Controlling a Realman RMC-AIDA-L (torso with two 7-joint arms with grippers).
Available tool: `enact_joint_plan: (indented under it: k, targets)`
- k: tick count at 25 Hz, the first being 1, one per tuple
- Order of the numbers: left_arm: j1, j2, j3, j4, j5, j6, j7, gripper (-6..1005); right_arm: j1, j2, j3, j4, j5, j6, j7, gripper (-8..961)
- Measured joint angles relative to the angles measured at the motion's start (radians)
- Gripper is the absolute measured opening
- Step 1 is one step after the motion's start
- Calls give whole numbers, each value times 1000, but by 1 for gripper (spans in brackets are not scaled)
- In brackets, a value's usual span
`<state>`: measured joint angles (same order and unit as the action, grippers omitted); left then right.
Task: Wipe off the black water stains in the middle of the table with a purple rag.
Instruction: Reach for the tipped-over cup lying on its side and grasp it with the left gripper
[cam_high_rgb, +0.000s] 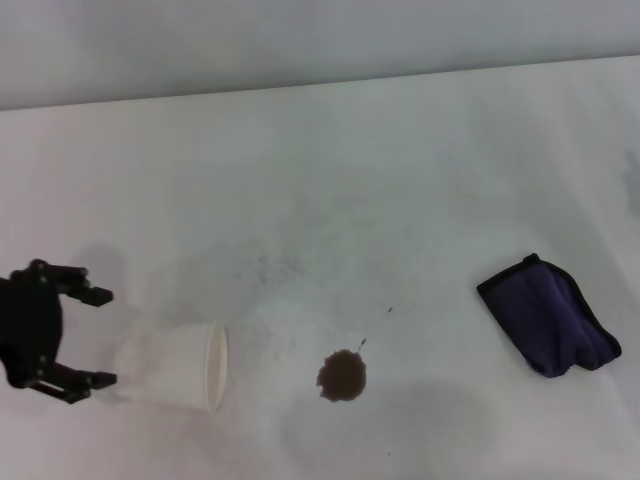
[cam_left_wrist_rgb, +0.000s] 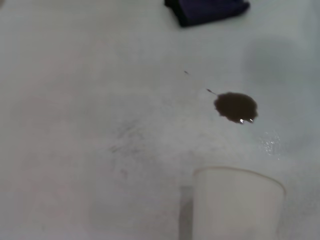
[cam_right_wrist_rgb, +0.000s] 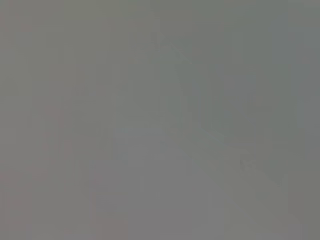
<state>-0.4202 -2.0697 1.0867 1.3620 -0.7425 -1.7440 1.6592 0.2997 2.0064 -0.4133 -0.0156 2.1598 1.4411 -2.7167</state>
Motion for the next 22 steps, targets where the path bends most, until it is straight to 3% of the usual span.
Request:
enact_joint_plan:
  k: [10, 22]
  targets:
    - [-10, 0, 184, -38, 17, 143, 53, 883, -7, 0, 3, 3, 0, 30, 1, 425]
    - [-41, 1, 262, -149, 12, 261, 82, 877, 1, 1, 10, 0, 0, 40, 2, 425]
